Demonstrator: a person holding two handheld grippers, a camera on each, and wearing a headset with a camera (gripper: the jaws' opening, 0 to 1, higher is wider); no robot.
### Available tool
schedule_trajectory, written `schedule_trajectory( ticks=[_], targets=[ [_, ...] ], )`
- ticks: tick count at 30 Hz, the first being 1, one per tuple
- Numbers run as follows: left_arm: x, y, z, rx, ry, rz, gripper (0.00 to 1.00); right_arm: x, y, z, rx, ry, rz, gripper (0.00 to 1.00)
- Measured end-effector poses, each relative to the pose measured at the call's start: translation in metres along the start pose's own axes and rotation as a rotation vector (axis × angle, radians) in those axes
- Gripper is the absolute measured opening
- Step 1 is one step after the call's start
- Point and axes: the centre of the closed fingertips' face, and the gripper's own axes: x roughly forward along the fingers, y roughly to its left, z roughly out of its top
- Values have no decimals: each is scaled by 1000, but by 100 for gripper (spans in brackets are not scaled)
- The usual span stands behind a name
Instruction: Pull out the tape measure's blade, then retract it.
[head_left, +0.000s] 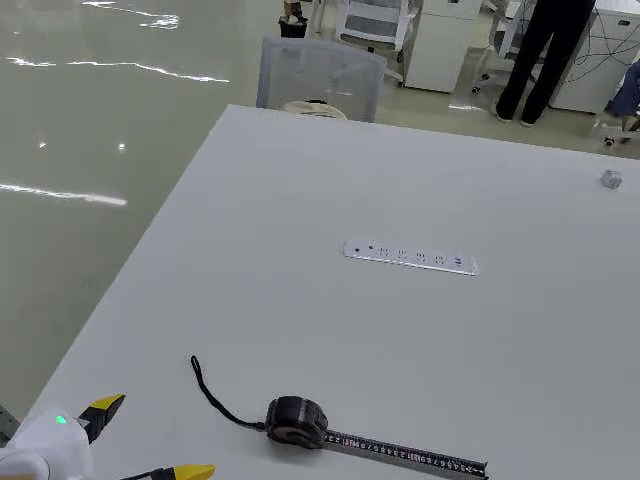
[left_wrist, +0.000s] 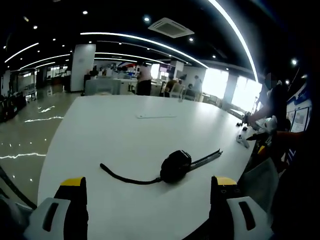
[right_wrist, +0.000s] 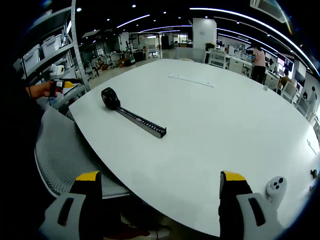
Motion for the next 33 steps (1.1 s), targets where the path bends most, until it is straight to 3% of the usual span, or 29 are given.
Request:
schedule_trajectory(
  ticks=[5, 8, 13, 14, 16, 24, 33],
  targets=[
    [10, -17, -2, 20, 13, -19, 100, 7, -2, 8, -54, 43, 60, 100],
    [17, -32, -3, 43, 21, -24, 100, 10, -1, 11, -107, 101, 108, 100],
    [26, -41, -6, 17, 12, -13, 100, 16, -1, 23, -149, 123, 146, 100],
    [27, -44, -4, -12, -3, -8, 100, 18, -1, 26, -155, 125, 154, 100],
    [30, -48, -5, -4, -3, -13, 100, 20, 0, 30, -170, 136, 166, 100],
    [36, -49, -1, 27, -8, 41, 100, 36, 2, 31, -315, 219, 212, 99],
    [45, -52, 4, 26, -31, 90, 100, 55, -5, 48, -412, 237, 223, 97]
  ],
)
